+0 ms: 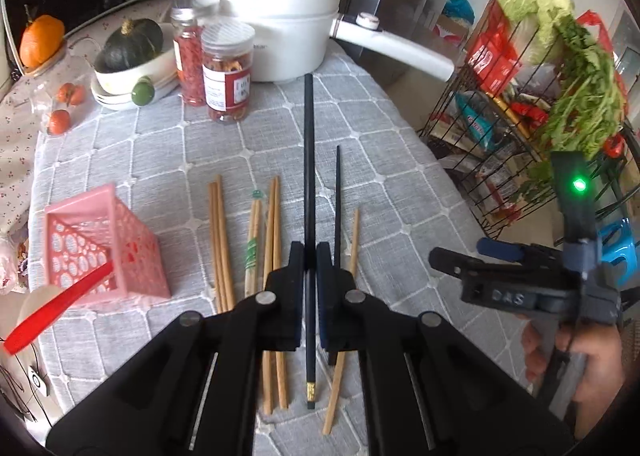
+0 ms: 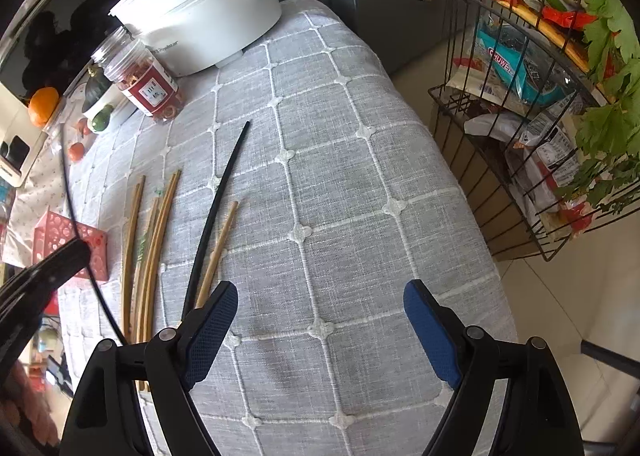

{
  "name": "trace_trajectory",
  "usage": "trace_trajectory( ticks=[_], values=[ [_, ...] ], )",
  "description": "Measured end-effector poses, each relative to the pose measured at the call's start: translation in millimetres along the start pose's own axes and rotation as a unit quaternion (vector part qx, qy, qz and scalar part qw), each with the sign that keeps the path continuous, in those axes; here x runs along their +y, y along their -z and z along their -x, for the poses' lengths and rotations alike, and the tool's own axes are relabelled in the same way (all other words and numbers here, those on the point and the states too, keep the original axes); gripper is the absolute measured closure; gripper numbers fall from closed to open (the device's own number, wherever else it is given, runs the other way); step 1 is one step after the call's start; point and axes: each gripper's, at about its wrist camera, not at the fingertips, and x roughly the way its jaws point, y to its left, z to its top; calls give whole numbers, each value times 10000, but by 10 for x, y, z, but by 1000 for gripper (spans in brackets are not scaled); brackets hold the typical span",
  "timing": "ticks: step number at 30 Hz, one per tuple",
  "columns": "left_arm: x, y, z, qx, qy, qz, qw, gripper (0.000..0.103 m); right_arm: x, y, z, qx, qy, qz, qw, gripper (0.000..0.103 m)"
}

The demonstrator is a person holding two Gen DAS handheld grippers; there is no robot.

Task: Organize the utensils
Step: 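Put the black chopstick in the basket with the left tool while the right grasps a wooden chopstick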

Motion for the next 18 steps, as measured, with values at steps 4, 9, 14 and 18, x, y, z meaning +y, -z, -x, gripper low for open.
trace_trajectory(
  ticks=[4, 9, 14, 18],
  values=[
    [31, 194, 469, -418, -17, -16, 9991, 96, 117, 16, -28, -11, -97, 23, 9999, 17],
    [129, 435, 866, -960, -122, 55, 9953, 97, 275, 17, -148, 90, -311, -2, 9995, 17],
    [251, 543, 951, -1028, -91, 144, 9946, 96, 491, -28, -319, 90, -352, 98, 9993, 28],
    [343, 621, 993, -1011, -59, 204, 9947, 96, 671, -68, -492, 184, -371, 304, 9987, 45]
  ],
)
